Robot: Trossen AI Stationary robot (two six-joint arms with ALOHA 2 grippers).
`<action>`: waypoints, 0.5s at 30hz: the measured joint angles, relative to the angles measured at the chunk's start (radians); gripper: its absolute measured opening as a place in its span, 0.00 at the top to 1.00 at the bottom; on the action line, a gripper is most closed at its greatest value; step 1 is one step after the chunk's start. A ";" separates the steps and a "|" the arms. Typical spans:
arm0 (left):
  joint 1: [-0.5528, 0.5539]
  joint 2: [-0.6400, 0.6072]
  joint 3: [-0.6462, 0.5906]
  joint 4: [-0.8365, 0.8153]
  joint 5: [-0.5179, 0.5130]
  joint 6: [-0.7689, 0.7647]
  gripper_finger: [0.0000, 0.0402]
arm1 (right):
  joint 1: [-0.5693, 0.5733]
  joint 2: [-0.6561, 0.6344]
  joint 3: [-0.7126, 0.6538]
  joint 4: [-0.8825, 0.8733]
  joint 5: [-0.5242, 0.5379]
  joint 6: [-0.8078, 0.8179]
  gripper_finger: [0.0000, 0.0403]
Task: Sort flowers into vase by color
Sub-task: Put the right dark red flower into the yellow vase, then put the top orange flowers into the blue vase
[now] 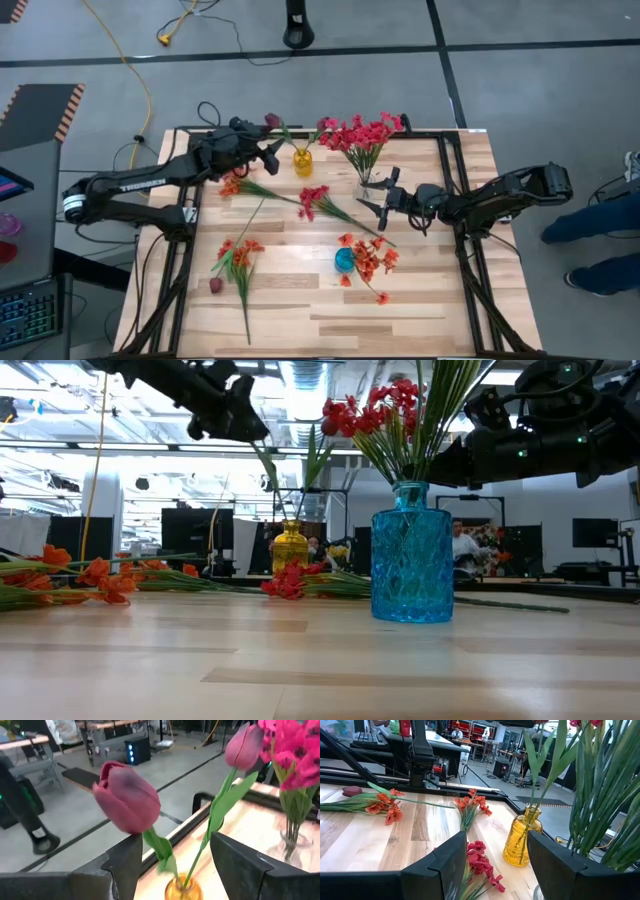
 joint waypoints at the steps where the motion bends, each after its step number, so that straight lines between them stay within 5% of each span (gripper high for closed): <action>1: 0.000 -0.018 0.000 -0.028 -0.004 -0.007 0.45 | 0.000 0.000 0.000 0.001 0.000 0.000 0.42; 7: 0.000 -0.109 0.000 -0.209 -0.015 -0.208 0.45 | 0.000 0.000 0.000 0.001 0.000 0.000 0.42; 15: 0.000 -0.157 0.000 -0.498 0.010 -0.713 0.45 | 0.000 0.000 0.000 0.000 0.000 0.000 0.42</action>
